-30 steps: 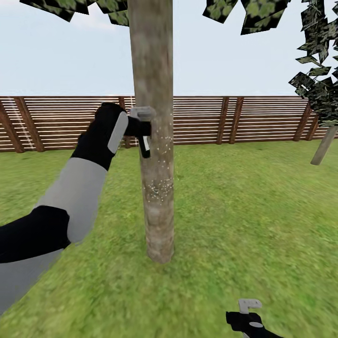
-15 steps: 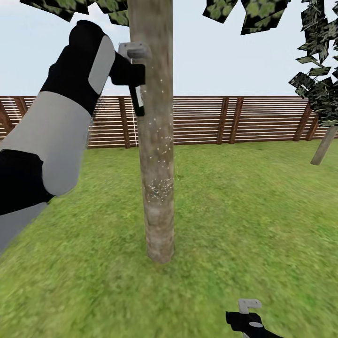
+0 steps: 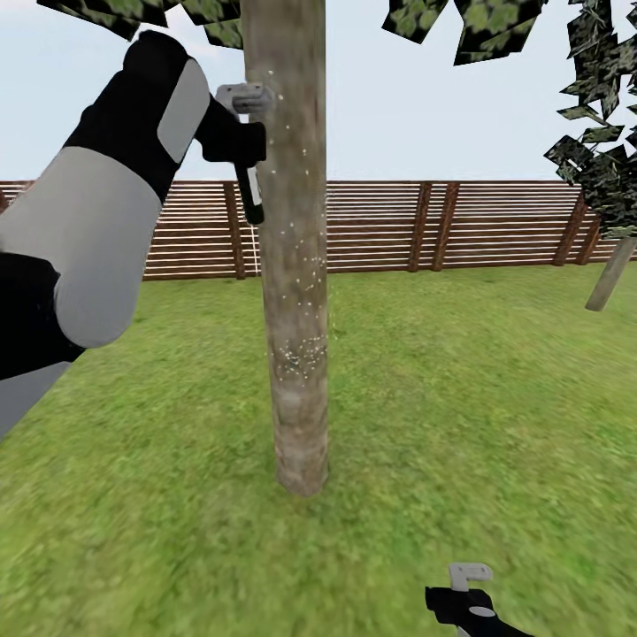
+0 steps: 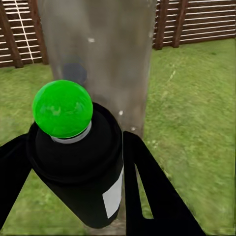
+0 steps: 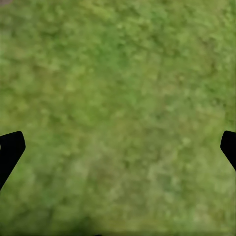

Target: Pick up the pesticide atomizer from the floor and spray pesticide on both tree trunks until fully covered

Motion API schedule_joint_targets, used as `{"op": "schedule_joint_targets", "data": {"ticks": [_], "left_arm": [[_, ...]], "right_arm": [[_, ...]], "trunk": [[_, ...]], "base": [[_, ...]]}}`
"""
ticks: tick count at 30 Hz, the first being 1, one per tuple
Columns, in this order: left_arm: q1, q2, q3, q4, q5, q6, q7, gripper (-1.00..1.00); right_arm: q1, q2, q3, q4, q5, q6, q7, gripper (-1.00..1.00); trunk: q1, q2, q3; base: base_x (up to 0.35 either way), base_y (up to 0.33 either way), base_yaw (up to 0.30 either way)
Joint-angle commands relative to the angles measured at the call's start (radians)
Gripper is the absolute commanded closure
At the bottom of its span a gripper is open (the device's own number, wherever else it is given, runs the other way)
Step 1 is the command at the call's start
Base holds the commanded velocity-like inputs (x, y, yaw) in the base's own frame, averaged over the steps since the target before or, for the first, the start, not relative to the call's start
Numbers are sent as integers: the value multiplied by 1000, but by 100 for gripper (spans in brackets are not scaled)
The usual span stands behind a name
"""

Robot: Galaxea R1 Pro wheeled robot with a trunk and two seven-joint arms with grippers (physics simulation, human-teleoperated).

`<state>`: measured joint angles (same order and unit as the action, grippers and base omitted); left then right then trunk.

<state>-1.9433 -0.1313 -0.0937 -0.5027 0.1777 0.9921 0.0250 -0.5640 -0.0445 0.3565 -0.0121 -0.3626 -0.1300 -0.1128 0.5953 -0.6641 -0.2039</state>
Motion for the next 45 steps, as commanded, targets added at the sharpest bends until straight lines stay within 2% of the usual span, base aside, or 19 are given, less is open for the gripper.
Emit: {"op": "schedule_joint_targets", "data": {"ticks": [1, 12, 16, 24, 25, 29, 40, 45], "left_arm": [[-2, -2, -4, 38, 6, 2, 3, 100], [-2, -17, 4, 284, 10, -6, 8, 100], [-2, -22, 5, 420, 10, -76, 8, 100], [2, -22, 5, 468, 9, -104, 8, 100], [6, -22, 5, 469, 9, -128, 7, 100], [62, -22, 6, 470, 9, -168, 7, 100], [268, -22, 6, 470, 7, -313, 7, 100], [337, -19, 6, 470, 5, -342, 7, 100]], "right_arm": [[-1, 0, 9, 0, -9, -2, -2, -100], [-1, 0, 9, 0, -9, -2, -2, -100], [-1, 1, 9, 0, -9, -2, -2, -100], [-1, 2, 9, 0, -9, -2, -2, -100], [-1, 2, 9, 0, -9, -2, -2, -100], [-1, 2, 9, 0, -9, -2, -2, -100], [-1, 3, 9, 0, -9, -2, -2, -100], [-1, 3, 9, 0, -9, -2, -2, -100]], "trunk": [[0, -1, -1], [0, -1, -1], [0, -1, -1], [0, -1, -1], [0, -1, -1], [0, -1, -1], [0, -1, -1], [0, -1, -1]], "base": [[0, 0, 0], [0, 0, 0], [0, 0, 0], [0, 0, 0], [0, 0, 0], [0, 0, 0], [0, 0, 0], [0, 0, 0]]}}
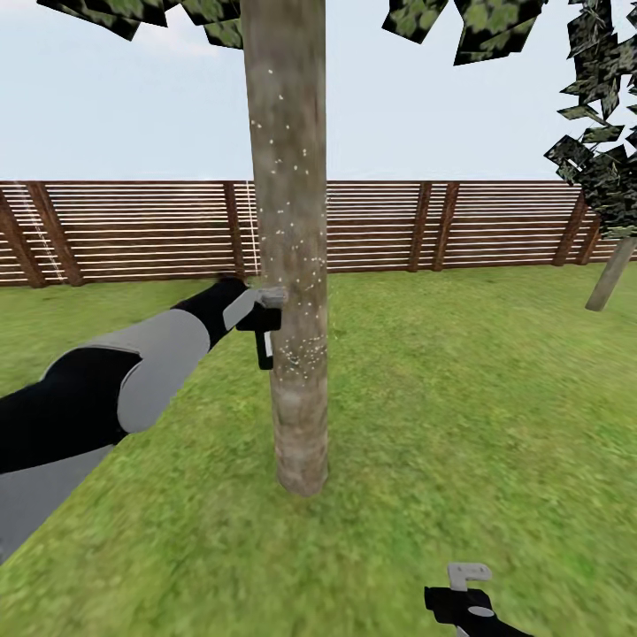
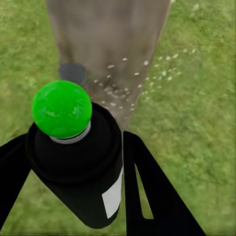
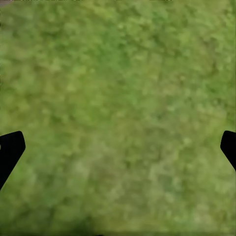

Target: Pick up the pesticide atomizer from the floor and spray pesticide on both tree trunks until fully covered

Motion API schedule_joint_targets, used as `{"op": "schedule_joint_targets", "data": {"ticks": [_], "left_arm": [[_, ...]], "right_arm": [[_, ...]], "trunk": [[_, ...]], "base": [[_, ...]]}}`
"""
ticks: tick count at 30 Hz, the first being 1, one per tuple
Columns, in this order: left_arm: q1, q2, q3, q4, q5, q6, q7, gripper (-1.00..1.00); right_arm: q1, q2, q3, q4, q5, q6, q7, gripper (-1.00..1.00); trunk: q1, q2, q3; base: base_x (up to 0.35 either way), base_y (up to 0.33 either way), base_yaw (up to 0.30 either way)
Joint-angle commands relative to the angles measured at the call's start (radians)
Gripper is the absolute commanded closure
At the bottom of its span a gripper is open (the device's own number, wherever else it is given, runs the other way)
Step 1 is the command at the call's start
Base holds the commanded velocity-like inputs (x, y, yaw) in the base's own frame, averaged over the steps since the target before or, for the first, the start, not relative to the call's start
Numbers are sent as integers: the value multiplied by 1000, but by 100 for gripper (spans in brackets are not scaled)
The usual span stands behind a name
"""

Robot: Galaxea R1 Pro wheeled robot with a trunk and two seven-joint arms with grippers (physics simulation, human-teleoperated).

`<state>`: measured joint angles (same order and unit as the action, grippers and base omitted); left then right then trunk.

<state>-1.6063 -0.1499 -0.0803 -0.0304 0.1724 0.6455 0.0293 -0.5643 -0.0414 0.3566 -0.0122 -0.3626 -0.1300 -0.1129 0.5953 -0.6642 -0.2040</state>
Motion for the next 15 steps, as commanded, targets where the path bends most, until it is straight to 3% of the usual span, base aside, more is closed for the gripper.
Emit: {"op": "schedule_joint_targets", "data": {"ticks": [1, 15], "left_arm": [[23, 0, -8, -2, 10, -13, 3, 100], [303, 1, -9, 0, 12, -357, -1, 100]], "right_arm": [[0, 0, 9, 0, -9, -2, -2, -100], [0, -2, 6, 7, -9, -36, 1, -100]], "trunk": [[0, -1, -1], [0, -1, -1]], "base": [[0, 0, 0], [0, 0, 0]]}}
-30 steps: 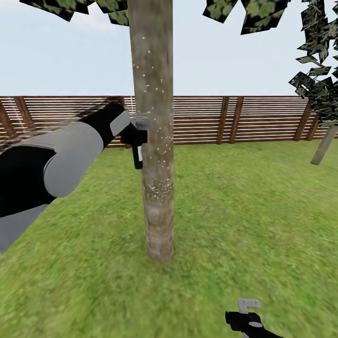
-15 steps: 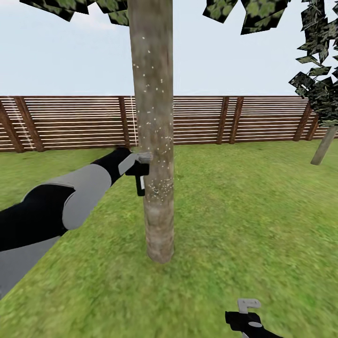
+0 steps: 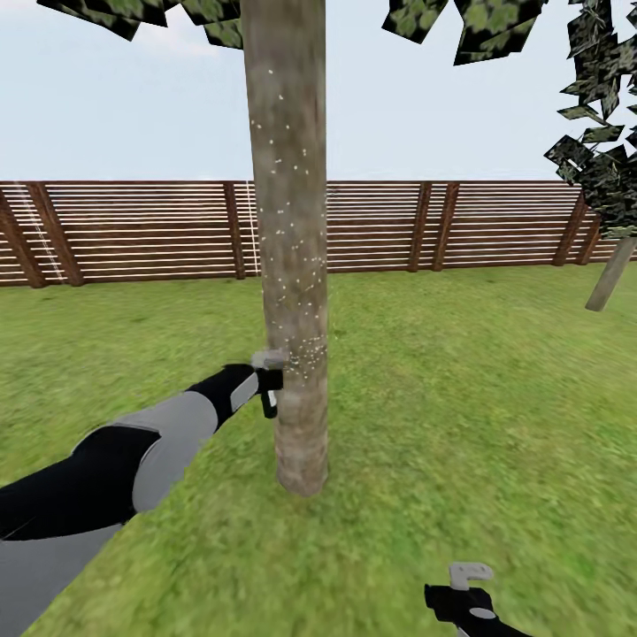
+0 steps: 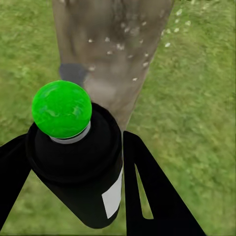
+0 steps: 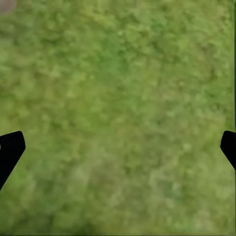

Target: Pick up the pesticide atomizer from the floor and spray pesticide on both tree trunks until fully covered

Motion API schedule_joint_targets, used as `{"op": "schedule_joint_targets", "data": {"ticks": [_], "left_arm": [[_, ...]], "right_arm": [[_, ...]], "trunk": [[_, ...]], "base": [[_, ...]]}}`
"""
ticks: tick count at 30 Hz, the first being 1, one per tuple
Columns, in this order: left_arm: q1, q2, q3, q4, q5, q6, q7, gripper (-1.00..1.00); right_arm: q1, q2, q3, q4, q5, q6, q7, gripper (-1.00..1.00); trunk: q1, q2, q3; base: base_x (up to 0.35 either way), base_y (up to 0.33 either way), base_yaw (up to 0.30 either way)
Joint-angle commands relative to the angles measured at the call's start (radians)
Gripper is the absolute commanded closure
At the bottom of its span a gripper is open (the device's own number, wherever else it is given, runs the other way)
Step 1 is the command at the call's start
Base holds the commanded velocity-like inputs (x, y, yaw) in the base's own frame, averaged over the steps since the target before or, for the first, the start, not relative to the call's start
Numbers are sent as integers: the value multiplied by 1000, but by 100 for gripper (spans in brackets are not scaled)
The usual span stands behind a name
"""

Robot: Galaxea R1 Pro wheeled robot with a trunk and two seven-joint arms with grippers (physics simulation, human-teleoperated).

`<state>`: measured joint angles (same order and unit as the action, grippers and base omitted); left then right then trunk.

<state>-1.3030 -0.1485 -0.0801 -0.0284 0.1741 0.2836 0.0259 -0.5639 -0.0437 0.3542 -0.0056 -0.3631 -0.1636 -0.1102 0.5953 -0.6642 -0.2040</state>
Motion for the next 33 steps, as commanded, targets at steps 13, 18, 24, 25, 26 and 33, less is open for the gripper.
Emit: {"op": "schedule_joint_targets", "data": {"ticks": [13, 18, 24, 25, 26, 33], "left_arm": [[200, 1, -9, -2, 10, -165, 2, 100], [203, 0, -9, -2, 10, -167, 1, 100], [203, 0, -9, -2, 11, -166, -1, 100], [203, 0, -9, -2, 11, -166, -1, 100], [203, 0, -9, -2, 11, -166, -2, 100], [203, 0, -9, -2, 11, -164, -2, 100]], "right_arm": [[51, 0, 8, 61, -13, -13, -2, -100], [52, 1, 8, 62, -13, -13, -2, -100], [53, 1, 8, 62, -13, -12, -2, -100], [53, 1, 8, 62, -13, -12, -2, -100], [53, 2, 8, 62, -13, -12, -2, -100], [53, 2, 9, 62, -13, -11, -2, -100]], "trunk": [[0, -1, -1], [0, -1, -1], [0, -1, -1], [0, -1, -1], [0, -1, -1], [0, -1, -1]], "base": [[6, 42, 0], [87, 306, 0], [73, 333, -21], [9, 345, -196], [6, 346, -231], [1, 349, -284]]}}
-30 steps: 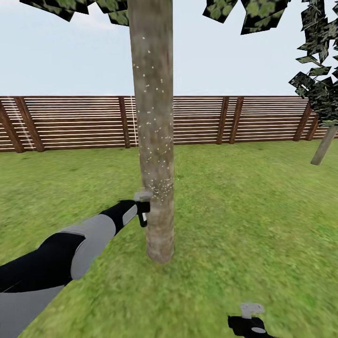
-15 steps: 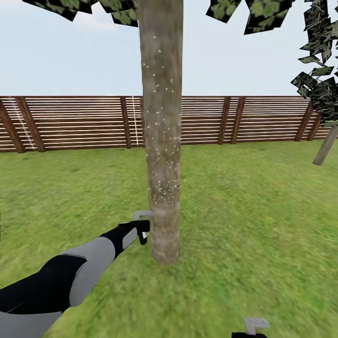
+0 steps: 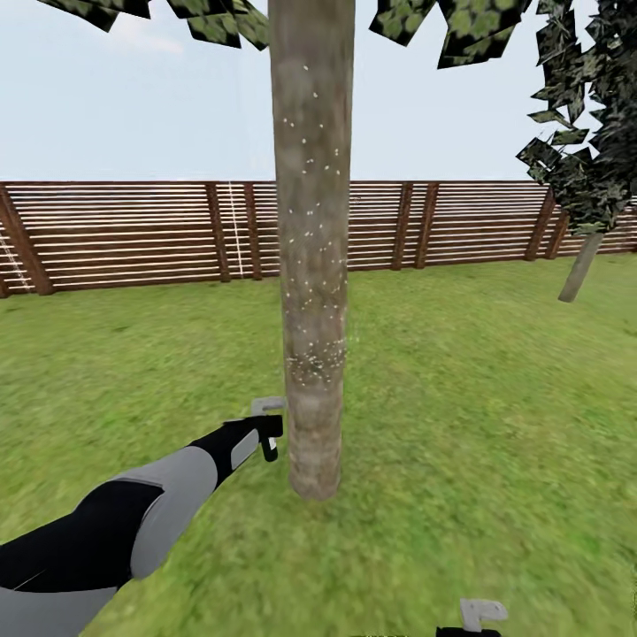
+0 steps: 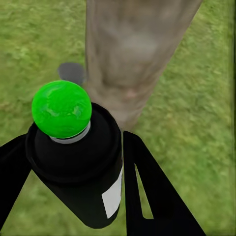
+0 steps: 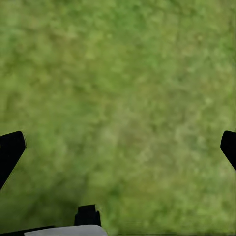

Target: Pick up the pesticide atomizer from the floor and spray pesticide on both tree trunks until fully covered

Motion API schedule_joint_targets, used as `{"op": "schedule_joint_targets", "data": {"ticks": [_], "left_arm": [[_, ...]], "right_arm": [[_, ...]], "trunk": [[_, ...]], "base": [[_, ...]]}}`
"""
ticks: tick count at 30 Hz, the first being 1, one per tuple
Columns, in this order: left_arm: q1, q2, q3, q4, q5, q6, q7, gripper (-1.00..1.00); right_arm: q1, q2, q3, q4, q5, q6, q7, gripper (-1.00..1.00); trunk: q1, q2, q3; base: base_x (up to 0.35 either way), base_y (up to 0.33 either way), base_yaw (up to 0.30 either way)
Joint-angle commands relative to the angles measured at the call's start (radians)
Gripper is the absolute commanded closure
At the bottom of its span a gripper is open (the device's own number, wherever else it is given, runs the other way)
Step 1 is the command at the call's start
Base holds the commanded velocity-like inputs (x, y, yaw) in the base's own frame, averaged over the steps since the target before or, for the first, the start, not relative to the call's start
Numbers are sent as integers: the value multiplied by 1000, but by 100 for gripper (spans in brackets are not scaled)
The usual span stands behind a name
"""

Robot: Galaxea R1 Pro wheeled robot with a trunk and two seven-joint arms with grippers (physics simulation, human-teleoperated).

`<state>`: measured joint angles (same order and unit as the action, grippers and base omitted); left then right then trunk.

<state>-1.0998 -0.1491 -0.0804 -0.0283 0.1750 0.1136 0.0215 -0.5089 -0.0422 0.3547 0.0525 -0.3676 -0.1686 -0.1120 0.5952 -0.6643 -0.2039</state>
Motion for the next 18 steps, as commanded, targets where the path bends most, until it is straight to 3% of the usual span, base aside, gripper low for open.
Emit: {"op": "schedule_joint_targets", "data": {"ticks": [1, 7, 14, 18], "left_arm": [[0, 0, -9, -2, 10, 6, 2, 100], [0, 0, -9, -2, 10, 6, 3, 100], [0, 0, -9, -2, 10, 7, 3, 100], [0, 0, -9, -2, 10, 8, 3, 100]], "right_arm": [[-2, 1, 9, 4, -8, -6, 0, -100], [-2, 1, 9, 4, -7, -6, 0, -100], [-2, 1, 9, 4, -7, -6, 1, -100], [-2, 1, 9, 4, -7, -6, 1, -100]], "trunk": [[0, -1, -1], [0, -1, -1], [0, -1, -1], [0, -1, -1]], "base": [[0, 350, -294], [0, 350, -278], [0, 350, -57], [0, 350, -223]]}}
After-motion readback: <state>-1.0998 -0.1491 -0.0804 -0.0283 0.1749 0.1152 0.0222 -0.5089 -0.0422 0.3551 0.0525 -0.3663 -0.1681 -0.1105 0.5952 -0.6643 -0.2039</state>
